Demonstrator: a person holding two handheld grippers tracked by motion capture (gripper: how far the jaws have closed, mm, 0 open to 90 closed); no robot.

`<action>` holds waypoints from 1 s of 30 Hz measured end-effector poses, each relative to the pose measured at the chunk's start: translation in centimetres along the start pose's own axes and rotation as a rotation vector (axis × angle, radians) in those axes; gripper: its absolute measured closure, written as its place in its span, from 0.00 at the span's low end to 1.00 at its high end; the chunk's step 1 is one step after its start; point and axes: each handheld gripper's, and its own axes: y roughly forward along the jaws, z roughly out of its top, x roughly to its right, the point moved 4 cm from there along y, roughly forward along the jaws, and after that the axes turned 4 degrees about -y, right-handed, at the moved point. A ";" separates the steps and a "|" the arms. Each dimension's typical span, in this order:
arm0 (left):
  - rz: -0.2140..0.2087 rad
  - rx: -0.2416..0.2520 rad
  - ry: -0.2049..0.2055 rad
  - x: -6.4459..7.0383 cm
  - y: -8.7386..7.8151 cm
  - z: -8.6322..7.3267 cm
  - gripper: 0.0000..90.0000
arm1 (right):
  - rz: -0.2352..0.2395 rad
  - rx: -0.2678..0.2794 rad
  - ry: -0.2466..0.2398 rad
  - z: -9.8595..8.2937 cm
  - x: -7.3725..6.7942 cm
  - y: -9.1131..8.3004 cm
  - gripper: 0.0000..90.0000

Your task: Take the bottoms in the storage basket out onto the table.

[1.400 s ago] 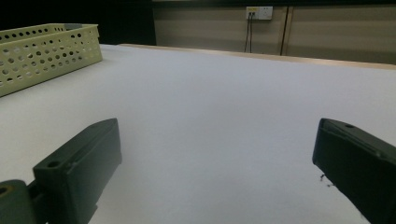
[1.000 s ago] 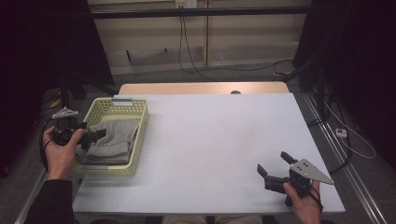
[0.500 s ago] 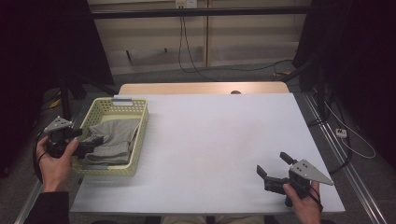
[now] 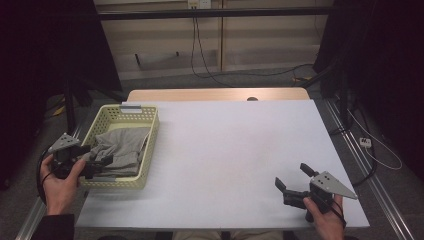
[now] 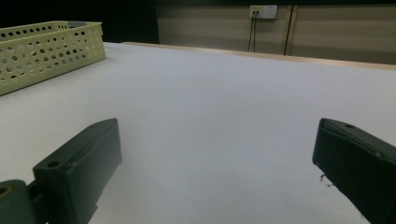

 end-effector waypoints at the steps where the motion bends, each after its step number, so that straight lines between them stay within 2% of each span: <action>1: 0.004 0.001 0.001 0.1 -0.1 -0.1 0.07 | 0.000 0.000 -0.001 0.0 0.0 0.0 0.01; 5: -0.012 0.004 -0.001 0.8 -0.5 -0.4 0.07 | 0.001 0.000 -0.002 0.0 0.0 0.0 0.01; 8: -0.013 -0.014 0.022 1.4 -0.5 -0.6 0.06 | 0.002 0.000 -0.004 0.0 0.0 0.0 0.01; 10: -0.027 -0.014 0.036 1.9 -0.6 -0.8 0.06 | 0.002 0.001 -0.002 0.0 0.0 0.0 0.01; 12: -0.022 -0.010 0.047 2.4 -0.7 -0.9 0.06 | 0.002 0.001 -0.004 0.0 0.0 0.0 0.01; 16: -0.030 0.010 0.028 3.1 -1.1 -1.2 0.06 | 0.002 0.001 -0.004 0.0 0.0 0.0 0.01; 23: -0.043 0.025 0.045 4.9 -1.1 -1.4 0.06 | 0.004 0.003 -0.005 0.0 -0.1 0.0 0.01; 26: -0.067 0.016 0.058 5.6 -0.8 -1.4 0.06 | 0.003 0.004 -0.003 0.0 -0.1 0.0 0.01; 28: -0.103 0.016 0.079 6.1 -0.6 -1.5 0.06 | 0.004 0.003 -0.003 0.0 -0.1 0.0 0.01; 30: -0.097 0.018 0.079 6.5 -0.4 -1.5 0.06 | 0.004 0.003 -0.004 0.0 -0.1 0.0 0.01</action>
